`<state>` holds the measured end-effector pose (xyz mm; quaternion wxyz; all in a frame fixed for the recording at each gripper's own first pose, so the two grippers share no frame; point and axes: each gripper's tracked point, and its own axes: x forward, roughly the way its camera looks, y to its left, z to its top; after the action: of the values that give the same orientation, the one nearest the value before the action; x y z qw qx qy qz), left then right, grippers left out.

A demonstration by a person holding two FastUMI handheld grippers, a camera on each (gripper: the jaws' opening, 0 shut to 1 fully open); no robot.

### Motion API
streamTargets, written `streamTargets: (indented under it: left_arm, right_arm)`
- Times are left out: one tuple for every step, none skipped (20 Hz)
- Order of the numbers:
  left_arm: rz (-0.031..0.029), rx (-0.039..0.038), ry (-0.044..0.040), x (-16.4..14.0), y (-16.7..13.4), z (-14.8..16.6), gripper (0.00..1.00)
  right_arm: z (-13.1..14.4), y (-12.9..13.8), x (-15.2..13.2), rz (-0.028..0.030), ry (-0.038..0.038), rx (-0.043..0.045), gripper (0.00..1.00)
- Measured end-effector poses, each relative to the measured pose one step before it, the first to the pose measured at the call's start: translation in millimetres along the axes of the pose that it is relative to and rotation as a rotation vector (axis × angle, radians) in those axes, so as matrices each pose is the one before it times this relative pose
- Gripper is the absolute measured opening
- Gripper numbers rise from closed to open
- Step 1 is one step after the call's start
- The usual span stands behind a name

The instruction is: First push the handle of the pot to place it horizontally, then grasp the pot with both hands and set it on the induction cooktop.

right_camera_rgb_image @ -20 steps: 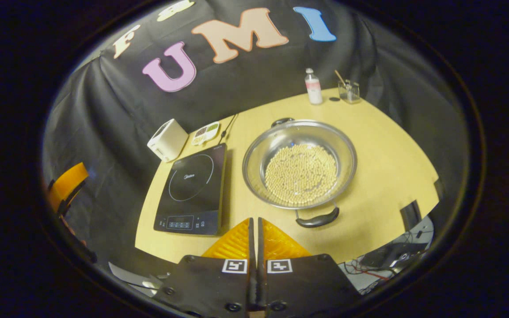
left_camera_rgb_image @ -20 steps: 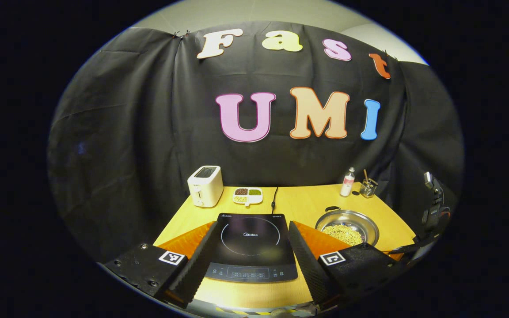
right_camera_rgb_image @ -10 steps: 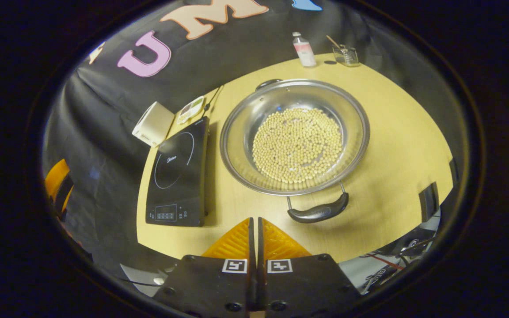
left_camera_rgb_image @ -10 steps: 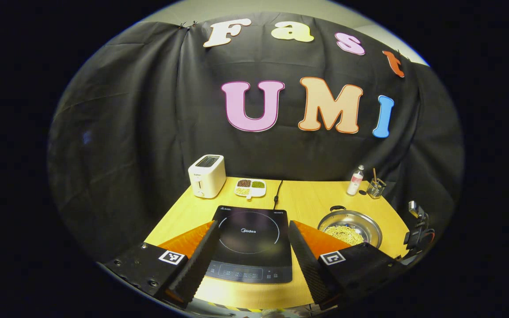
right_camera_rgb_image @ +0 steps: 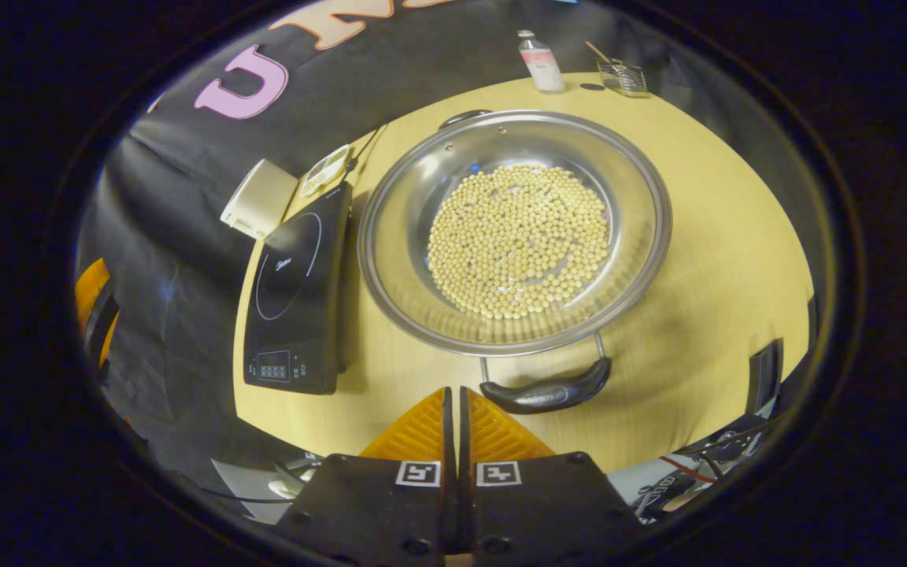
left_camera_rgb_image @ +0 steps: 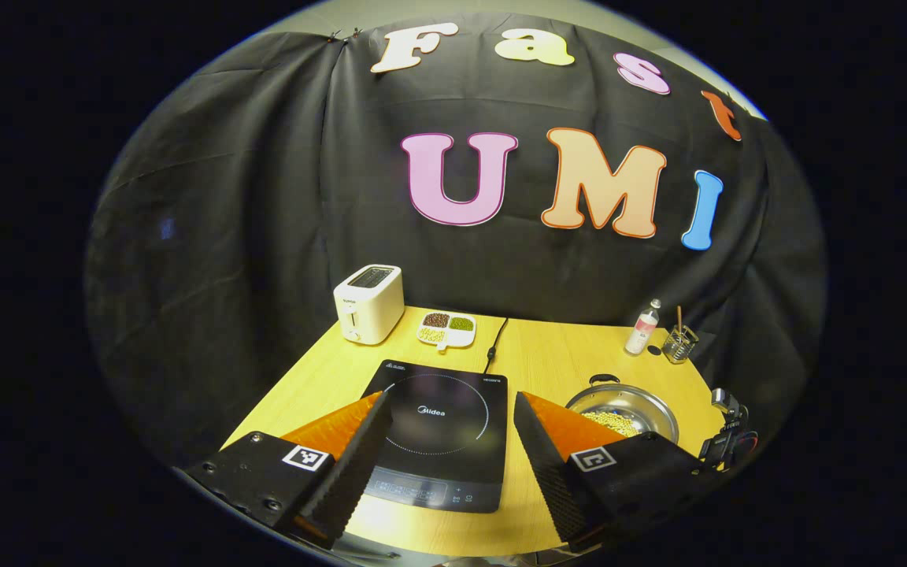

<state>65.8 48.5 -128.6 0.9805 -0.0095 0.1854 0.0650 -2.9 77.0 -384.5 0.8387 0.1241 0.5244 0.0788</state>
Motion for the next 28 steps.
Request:
streamTargets:
  left_arm:
    - [0.00203,-0.0008,0.01075,2.21,-1.62,-1.62,0.95]
    - [0.00279,0.00105,0.01059,2.56,-0.87,-3.04,0.96]
    - [0.00209,0.0007,0.00871,0.26,-1.07,-1.9,0.96]
    - [0.00115,-0.00082,0.00319,0.98,-1.83,-0.01,0.96]
    - [-0.00063,-0.00171,0.00159,0.19,-1.66,0.16,0.96]
    - [-0.00083,0.00043,0.00289,0.48,-1.31,-0.02,0.96]
    - [0.0015,0.00275,0.00321,1.34,-0.41,-1.39,0.96]
    - [0.00063,0.00358,0.0028,1.25,-1.14,-0.48,0.96]
    - [0.00041,0.00214,0.00185,0.69,-0.59,-0.12,0.96]
    - [0.00004,0.00132,0.00105,0.4,-0.63,1.02,0.96]
    - [0.00112,0.00188,0.00146,1.48,-1.4,-0.62,0.96]
    - [0.00172,0.00408,0.00116,1.23,-1.11,1.08,0.96]
    - [0.00182,0.00422,0.00232,0.15,-0.75,-1.64,0.96]
    - [0.00107,0.00425,0.00289,0.3,-1.25,-0.49,0.96]
    - [-0.00071,0.00329,0.00273,0.19,-1.61,-1.45,0.96]
    - [-0.00079,0.00286,0.00433,-0.17,-1.84,-0.35,0.96]
    - [-0.00077,0.0031,0.00461,0.03,-1.74,-2.19,0.96]
    - [0.0004,0.00433,0.00458,0.43,-1.53,-1.31,0.96]
    - [0.00106,0.00398,0.0029,0.49,-1.37,-1.05,0.96]
    - [0.0012,0.00409,0.00242,0.83,-1.7,-0.48,0.96]
    - [0.00137,0.0029,0.00194,-0.21,-1.26,-1.25,0.96]
    - [0.00135,0.00103,0.00195,0.85,-1.55,0.15,0.96]
    - [0.00242,-0.00068,0.00268,0.14,-2.12,-0.88,0.96]
    - [0.00148,-0.00141,0.00073,0.53,-2.49,-0.02,0.96]
    - [0.00144,-0.00106,0.00183,1.18,-2.58,-0.43,0.96]
    - [0.00031,0.00011,0.00318,0.83,-2.54,-0.22,0.96]
    - [0.00048,0.00096,0.00267,-0.11,-2.72,-0.75,0.96]
    - [0.00094,0.00142,0.003,1.04,-2.83,-0.23,0.96]
  right_arm:
    - [1.44,-2.87,0.44,0.00449,0.00279,0.01201,0.03]
    - [2.43,-0.42,-1.43,0.00647,0.00193,0.01734,0.0]
    - [1.1,-2.0,-0.99,0.00595,0.00077,0.01385,0.0]
    - [0.92,-2.79,-0.26,0.00006,0.00163,0.0052,0.03]
    - [2.47,-2.87,-0.47,-0.00361,0.00041,-0.00132,0.03]
    - [1.01,-1.96,-0.39,-0.00655,-0.00082,-0.00424,0.03]
    - [1.61,-2.96,-0.22,-0.00763,0.00043,-0.00637,0.03]
    - [-0.11,-4.17,-0.79,-0.00924,0.00005,-0.00692,0.02]
    - [2.32,-4.63,0.13,-0.01248,-0.00045,-0.00404,0.02]
    - [0.91,-5.68,0.04,-0.01298,0.00014,-0.00174,0.02]
    - [2.37,-6.31,-0.18,-0.0149,0.00122,0.00212,0.02]
    - [2.3,-5.93,0.03,-0.01424,-0.00054,0.00258,0.02]
    - [3.49,-5.59,0.07,-0.01283,-0.00241,0.0004,0.03]
    - [2.4,-4.87,-0.99,-0.01076,-0.00241,0.00115,0.03]
    - [2.97,-3.47,-0.22,-0.00591,-0.00085,0.0027,0.03]
    - [2.25,-3.87,-0.29,-0.00483,-0.00054,0.00475,0.03]
    - [2.46,-3.87,-0.39,-0.00518,0.00205,0.00445,0.03]
    - [1.85,-5.15,0.48,-0.00546,0.00136,0.00066,0.03]
    - [2.43,-4.66,-0.27,-0.0046,-0.00074,0.0007,0.03]
    - [2.12,-4.81,0.24,-0.0047,-0.00254,0.002,0.0]
    - [3.04,-3.94,0.02,-0.00499,-0.00323,-0.00052,0.03]
    - [2.51,-4.08,-0.24,-0.00492,-0.0016,-0.0041,0.03]
    - [2.77,-4.04,0.1,-0.00512,-0.00136,-0.00348,0.03]
    - [3.38,-4.71,0.25,-0.00571,-0.00252,-0.0007,0.03]
    - [3.49,-4.49,-0.23,-0.00549,-0.00247,0.00176,0.03]
    - [3.84,-4.81,0.39,-0.0038,-0.00311,0.00417,0.03]
    - [4.83,-4.34,0.36,-0.00395,-0.00381,0.00273,0.03]
    - [4.64,-4.23,0.61,-0.00496,-0.00419,0.00291,0.0]
